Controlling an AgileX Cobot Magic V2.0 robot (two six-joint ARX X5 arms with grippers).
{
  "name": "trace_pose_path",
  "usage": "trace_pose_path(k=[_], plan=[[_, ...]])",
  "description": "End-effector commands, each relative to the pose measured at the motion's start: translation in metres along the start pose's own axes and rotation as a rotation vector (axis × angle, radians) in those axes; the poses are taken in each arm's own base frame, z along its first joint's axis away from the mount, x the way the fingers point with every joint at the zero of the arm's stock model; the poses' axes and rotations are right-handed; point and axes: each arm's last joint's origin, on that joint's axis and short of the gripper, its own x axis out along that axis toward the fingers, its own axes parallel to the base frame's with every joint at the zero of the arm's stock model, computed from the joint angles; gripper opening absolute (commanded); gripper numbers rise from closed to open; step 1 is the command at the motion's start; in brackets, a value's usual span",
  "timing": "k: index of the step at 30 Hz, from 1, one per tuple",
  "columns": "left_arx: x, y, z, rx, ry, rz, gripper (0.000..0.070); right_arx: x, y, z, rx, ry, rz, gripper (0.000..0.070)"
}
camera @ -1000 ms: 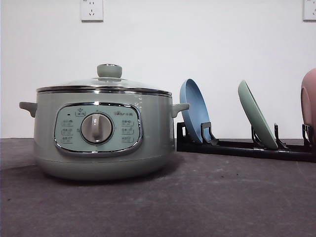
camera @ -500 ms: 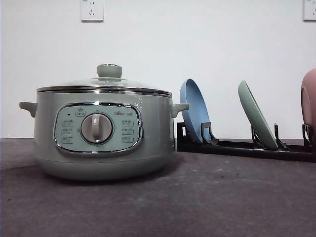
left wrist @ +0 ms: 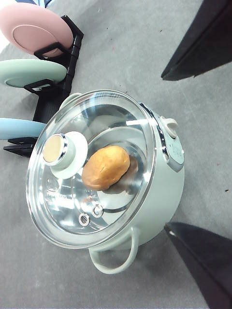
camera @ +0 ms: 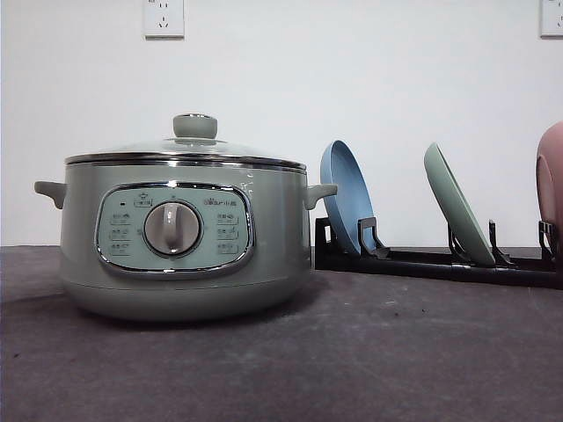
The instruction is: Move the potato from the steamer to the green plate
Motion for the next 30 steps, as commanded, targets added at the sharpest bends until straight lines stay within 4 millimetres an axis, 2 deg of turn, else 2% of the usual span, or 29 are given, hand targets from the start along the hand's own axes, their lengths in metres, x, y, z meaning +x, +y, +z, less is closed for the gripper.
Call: trace_pose_path(k=[1,8,15,22,26,30], plan=[[-0.003,-0.002,0.006,0.025,-0.023,-0.007,0.0601,-0.001,0.001,0.008,0.028,-0.031,0.003,0.0529],[-0.003,-0.002,0.006,0.018,-0.023,-0.007,0.0601,0.015,-0.007,0.029,0.082,-0.055,0.002,0.0528],[-0.003,-0.002,0.006,0.018,-0.023,-0.007,0.0601,0.039,-0.021,0.079,0.089,-0.052,-0.040,0.0527],[-0.003,-0.002,0.006,0.018,-0.023,-0.007,0.0601,0.085,-0.042,0.122,0.107,-0.014,-0.051,0.0527],[-0.003,-0.002,0.006,0.018,-0.023,-0.007,0.0601,0.116,-0.057,0.136,0.133,0.017,-0.056,0.0526],[-0.003,-0.002,0.006,0.018,-0.022,-0.007,0.0601,0.147,-0.070,0.141,0.150,0.033,-0.057,0.0524]])
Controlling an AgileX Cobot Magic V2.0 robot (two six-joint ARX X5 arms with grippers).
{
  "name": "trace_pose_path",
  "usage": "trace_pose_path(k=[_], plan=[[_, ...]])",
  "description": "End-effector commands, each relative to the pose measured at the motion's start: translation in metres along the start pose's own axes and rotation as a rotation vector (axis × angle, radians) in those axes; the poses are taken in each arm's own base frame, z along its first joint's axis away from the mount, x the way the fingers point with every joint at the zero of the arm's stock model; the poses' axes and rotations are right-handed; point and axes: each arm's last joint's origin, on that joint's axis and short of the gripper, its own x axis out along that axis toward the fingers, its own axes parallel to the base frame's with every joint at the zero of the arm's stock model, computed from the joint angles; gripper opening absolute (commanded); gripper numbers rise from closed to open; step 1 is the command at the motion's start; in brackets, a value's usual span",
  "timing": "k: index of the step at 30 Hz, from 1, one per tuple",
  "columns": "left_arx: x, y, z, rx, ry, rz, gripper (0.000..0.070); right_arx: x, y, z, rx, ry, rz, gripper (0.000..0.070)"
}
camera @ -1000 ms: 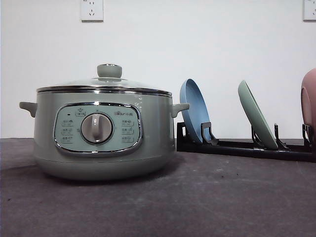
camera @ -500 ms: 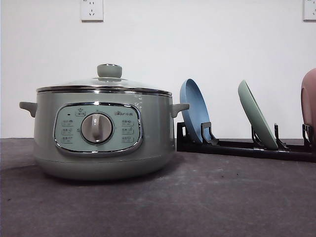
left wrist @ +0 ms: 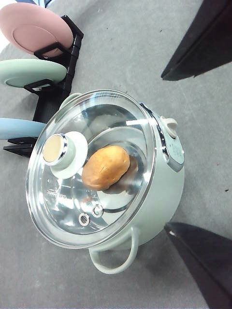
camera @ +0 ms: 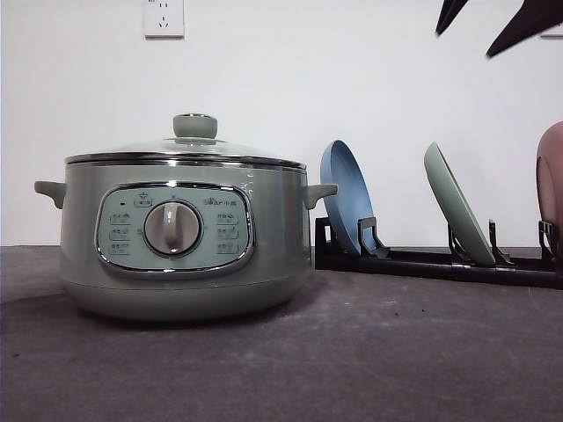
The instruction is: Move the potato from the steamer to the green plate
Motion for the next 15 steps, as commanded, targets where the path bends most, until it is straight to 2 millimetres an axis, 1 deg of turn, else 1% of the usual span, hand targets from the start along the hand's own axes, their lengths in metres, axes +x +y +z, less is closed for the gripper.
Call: trace_pose_path(k=[1,4,9,15], plan=[[-0.003,-0.002,0.006,0.018,-0.022,-0.007,0.0601,0.013,-0.003,0.006,0.016,0.001,-0.002,0.0518],[-0.003,-0.002,0.006,0.018,-0.022,-0.007,0.0601,0.035,-0.012,0.005,0.023,0.019,-0.007,0.0477],[-0.003,-0.002,0.006,0.018,-0.022,-0.007,0.0601,0.066,-0.025,-0.001,0.038,0.059,-0.041,0.0477],[-0.003,-0.002,0.005,0.017,-0.020,-0.007,0.0601,0.094,-0.033,-0.009,0.047,0.093,-0.042,0.0476]])
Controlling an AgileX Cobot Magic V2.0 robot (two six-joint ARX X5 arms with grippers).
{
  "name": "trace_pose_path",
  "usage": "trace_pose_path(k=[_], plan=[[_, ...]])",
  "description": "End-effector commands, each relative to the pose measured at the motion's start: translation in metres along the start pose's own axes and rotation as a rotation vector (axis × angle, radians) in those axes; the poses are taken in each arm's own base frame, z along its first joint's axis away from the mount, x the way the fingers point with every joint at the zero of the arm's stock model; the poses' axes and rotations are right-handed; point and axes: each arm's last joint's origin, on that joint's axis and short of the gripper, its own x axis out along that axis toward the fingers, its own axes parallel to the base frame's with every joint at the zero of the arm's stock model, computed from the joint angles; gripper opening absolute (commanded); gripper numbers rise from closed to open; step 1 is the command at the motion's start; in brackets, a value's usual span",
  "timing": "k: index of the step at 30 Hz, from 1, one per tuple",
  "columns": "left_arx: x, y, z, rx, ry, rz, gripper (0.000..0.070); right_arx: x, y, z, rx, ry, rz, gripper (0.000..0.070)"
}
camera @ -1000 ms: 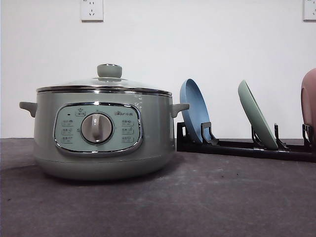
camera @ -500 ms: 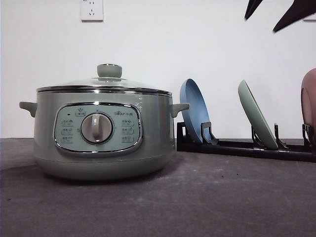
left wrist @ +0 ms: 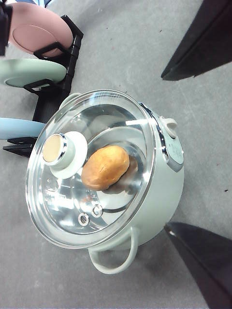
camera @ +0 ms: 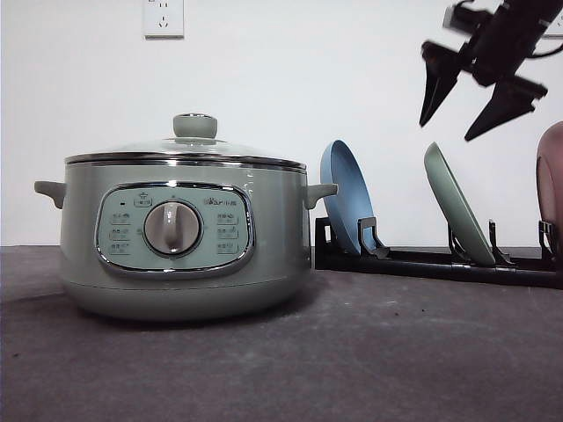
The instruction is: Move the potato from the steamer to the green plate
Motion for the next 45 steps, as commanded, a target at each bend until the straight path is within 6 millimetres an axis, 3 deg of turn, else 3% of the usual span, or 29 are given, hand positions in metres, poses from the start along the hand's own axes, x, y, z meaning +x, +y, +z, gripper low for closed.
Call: trace_pose_path(k=[1,10,14,24,31,38,45], plan=[[-0.003,-0.002,0.006,0.018,-0.022,-0.007,0.0601,0.008,0.000,0.004,0.005,-0.009,0.006,0.0474],[-0.003,-0.002,0.006,0.018,-0.022,-0.007,0.0600,0.027,-0.004,-0.001,0.024,0.025,0.000,0.0353],[-0.003,-0.002,0.006,0.018,-0.022,-0.007,0.0601,0.028,-0.004,-0.001,0.024,0.026,0.001,0.0255],[-0.003,-0.002,0.006,0.018,-0.022,-0.007,0.0601,0.036,0.001,-0.005,0.020,0.058,0.017,0.0233],[-0.003,-0.002,0.006,0.018,-0.022,-0.007,0.0601,0.037,0.004,-0.005,0.013,0.053,0.014,0.0003],[-0.003,-0.002,0.006,0.018,-0.022,-0.007,0.0601,0.030,0.007,-0.002,0.011,0.033,0.010,0.0003],[-0.003,-0.002,0.006,0.018,-0.022,-0.007,0.0601,-0.004,0.025,0.010,-0.035,-0.073,0.065,0.0003]])
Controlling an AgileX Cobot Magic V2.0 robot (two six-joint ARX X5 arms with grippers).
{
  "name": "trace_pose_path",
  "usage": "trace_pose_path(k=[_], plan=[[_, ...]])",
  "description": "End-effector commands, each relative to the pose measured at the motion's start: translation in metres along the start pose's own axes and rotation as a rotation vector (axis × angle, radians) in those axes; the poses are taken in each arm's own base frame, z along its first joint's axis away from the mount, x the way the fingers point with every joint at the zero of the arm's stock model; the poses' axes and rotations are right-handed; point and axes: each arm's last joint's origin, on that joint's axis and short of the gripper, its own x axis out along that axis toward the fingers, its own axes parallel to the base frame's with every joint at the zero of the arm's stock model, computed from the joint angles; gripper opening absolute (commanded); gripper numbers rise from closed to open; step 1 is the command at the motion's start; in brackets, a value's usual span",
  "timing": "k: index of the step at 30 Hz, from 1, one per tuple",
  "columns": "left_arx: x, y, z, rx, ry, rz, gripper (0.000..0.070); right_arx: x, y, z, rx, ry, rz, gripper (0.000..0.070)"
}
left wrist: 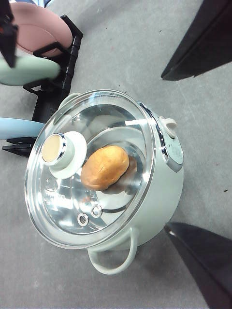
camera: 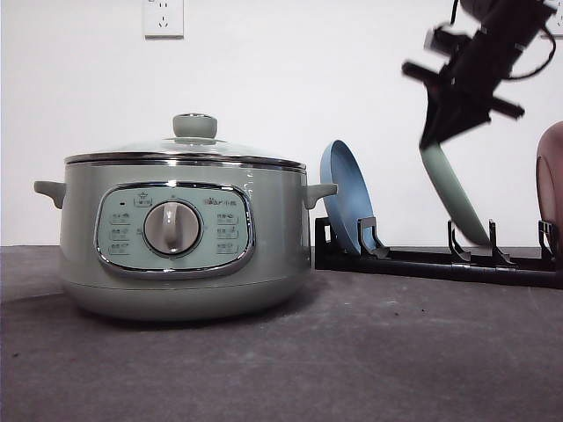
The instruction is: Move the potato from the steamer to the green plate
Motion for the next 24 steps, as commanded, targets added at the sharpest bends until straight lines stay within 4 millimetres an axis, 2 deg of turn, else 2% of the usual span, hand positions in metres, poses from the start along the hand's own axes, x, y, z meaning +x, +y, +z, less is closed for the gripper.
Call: trace_pose_path(k=[1,7,11,19,24], plan=[[-0.003,-0.002,0.006,0.019,-0.023,-0.007,0.0601,-0.022,0.015,0.013,-0.044,-0.089,0.029,0.0003],[-0.003,-0.002,0.006,0.019,-0.023,-0.007,0.0601,-0.061,0.039,0.019,-0.102,-0.176,0.062,0.0003],[-0.003,-0.002,0.006,0.019,-0.023,-0.007,0.0601,-0.086,0.061,0.012,-0.174,-0.162,0.086,0.0003],[-0.003,-0.002,0.006,0.020,-0.025,-0.007,0.0601,-0.125,0.109,-0.022,-0.387,-0.018,0.036,0.0003],[-0.003,-0.002,0.006,0.020,-0.025,-0.007,0.0601,-0.137,0.137,-0.053,-0.508,0.158,-0.025,0.0003]])
